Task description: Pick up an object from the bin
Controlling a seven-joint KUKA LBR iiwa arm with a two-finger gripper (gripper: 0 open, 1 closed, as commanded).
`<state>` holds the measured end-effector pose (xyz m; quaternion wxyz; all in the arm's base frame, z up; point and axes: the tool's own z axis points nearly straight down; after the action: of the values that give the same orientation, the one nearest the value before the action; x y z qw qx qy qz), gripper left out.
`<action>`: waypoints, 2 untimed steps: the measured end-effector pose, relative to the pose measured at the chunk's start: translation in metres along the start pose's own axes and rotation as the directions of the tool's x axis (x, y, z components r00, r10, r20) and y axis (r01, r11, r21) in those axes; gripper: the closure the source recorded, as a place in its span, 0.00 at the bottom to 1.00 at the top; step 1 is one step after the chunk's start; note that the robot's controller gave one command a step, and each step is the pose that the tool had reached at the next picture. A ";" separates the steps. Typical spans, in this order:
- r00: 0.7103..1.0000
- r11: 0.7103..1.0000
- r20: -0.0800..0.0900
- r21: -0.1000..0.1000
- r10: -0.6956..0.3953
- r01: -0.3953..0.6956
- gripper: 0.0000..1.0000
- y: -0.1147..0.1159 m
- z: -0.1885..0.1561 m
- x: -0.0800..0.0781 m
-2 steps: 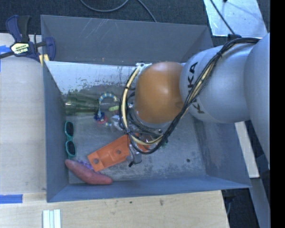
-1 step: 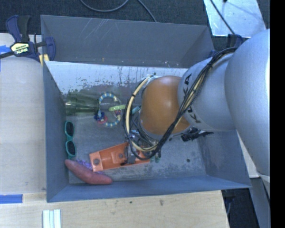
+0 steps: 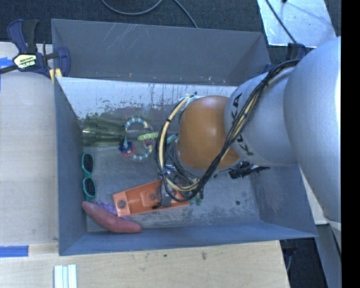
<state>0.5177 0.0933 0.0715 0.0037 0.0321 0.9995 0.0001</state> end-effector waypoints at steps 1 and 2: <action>1.000 1.000 -0.011 0.003 0.007 -0.007 1.00 0.000 -0.036 0.001; 1.000 1.000 -0.001 0.001 -0.001 0.001 1.00 -0.003 -0.088 -0.006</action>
Offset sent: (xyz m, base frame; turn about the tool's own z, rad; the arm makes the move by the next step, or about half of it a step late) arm 0.0067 -0.0041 0.0962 -0.0030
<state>0.5232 0.0902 0.1594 0.0034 0.0318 0.9995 -0.0003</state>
